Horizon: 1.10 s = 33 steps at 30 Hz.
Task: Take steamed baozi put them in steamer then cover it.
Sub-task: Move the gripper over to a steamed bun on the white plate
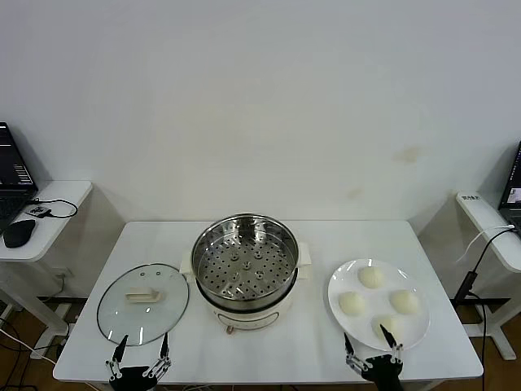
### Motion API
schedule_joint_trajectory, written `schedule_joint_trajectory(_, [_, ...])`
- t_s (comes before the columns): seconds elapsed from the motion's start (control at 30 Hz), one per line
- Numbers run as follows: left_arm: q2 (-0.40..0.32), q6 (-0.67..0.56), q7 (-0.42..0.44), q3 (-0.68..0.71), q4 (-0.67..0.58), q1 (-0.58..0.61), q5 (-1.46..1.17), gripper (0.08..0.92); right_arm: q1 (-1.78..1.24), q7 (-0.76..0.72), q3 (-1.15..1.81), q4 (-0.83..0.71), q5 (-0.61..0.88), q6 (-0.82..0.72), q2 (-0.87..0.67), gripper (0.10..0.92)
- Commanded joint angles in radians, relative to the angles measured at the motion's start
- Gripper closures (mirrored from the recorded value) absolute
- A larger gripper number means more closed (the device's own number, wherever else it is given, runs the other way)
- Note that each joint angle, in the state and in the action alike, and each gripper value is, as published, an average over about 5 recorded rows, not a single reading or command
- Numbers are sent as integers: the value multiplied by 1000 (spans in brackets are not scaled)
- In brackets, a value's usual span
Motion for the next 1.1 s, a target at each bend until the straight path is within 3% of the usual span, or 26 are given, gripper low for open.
schedule_joint_trajectory(0.03, [7, 46, -25, 2, -12, -3, 53, 177, 57, 8, 50, 15, -157, -29, -56, 203])
schedule_joint_trajectory(0.33, [13, 46, 32, 5, -26, -13, 103, 177, 300, -179, 96, -68, -350, -161, -386, 203])
schedule_joint_trajectory(0.57, [13, 51, 12, -5, -27, -22, 125, 177, 520, -432, -5, -225, -308, -197, -705, 203])
schedule_joint_trajectory(0.73, [9, 59, -20, -4, -29, -13, 126, 177, 768, -616, -236, -326, -207, -235, -882, 203])
schedule_joint_trajectory(0.97, [7, 63, -30, -7, -34, -13, 127, 177, 1239, -838, -757, -460, -84, -281, -950, 203])
schedule_joint_trajectory(1.1, [9, 63, -35, -8, -31, -14, 129, 177, 1348, -927, -923, -513, -49, -275, -937, 203])
